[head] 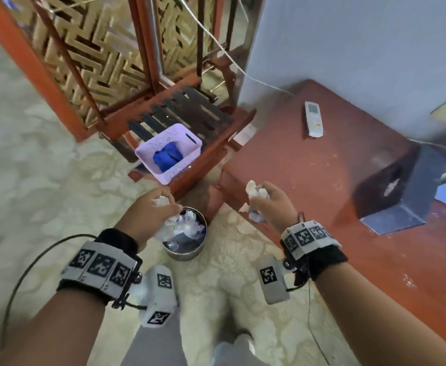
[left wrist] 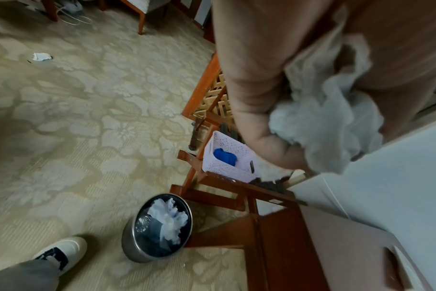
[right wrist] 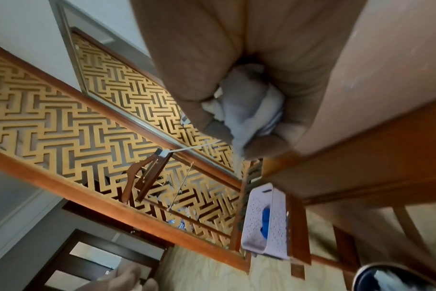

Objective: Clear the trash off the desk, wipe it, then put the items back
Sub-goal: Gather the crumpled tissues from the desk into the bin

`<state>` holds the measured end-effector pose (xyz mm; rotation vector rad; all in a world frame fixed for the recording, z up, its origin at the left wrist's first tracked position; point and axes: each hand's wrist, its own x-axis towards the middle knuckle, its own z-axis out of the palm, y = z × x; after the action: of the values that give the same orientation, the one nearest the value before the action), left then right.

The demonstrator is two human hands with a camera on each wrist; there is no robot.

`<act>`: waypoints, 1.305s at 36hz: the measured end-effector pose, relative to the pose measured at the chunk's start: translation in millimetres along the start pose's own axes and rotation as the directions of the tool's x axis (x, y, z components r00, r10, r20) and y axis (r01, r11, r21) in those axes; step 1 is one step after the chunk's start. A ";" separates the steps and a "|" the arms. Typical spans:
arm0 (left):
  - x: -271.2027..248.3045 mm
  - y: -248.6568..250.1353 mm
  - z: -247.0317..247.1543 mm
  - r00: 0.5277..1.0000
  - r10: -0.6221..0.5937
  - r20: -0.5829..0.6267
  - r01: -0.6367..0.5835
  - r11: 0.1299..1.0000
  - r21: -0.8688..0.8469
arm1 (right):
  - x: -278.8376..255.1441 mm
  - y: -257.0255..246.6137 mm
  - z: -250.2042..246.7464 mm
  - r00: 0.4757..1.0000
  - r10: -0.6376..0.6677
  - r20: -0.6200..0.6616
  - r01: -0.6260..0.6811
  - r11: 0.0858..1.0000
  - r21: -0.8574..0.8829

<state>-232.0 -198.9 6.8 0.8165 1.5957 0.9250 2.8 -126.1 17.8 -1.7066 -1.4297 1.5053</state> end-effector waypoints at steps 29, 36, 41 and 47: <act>176.5 -149.0 -66.7 0.845 -0.534 -0.038 0.531 0.845 -0.072 | 155.6 87.9 186.9 0.928 0.350 0.126 -0.292 0.895 -0.337; 236.0 -234.5 -50.2 0.783 -0.619 -0.058 0.603 0.778 -0.175 | 217.2 157.7 217.9 0.926 0.356 0.128 -0.299 0.895 -0.330; 293.6 -295.4 -26.1 0.782 -0.622 -0.044 0.603 0.772 -0.201 | 277.3 222.9 238.9 0.942 0.332 0.046 -0.292 0.881 -0.372; 334.6 -367.7 5.4 0.787 -0.616 -0.032 0.597 0.773 -0.217 | 324.6 301.3 255.8 0.950 0.299 0.088 -0.223 0.849 -0.480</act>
<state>-309.1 -77.0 -469.0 0.0786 1.6711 0.6324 -153.6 -20.5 -457.6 -2.1836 -1.8173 1.5529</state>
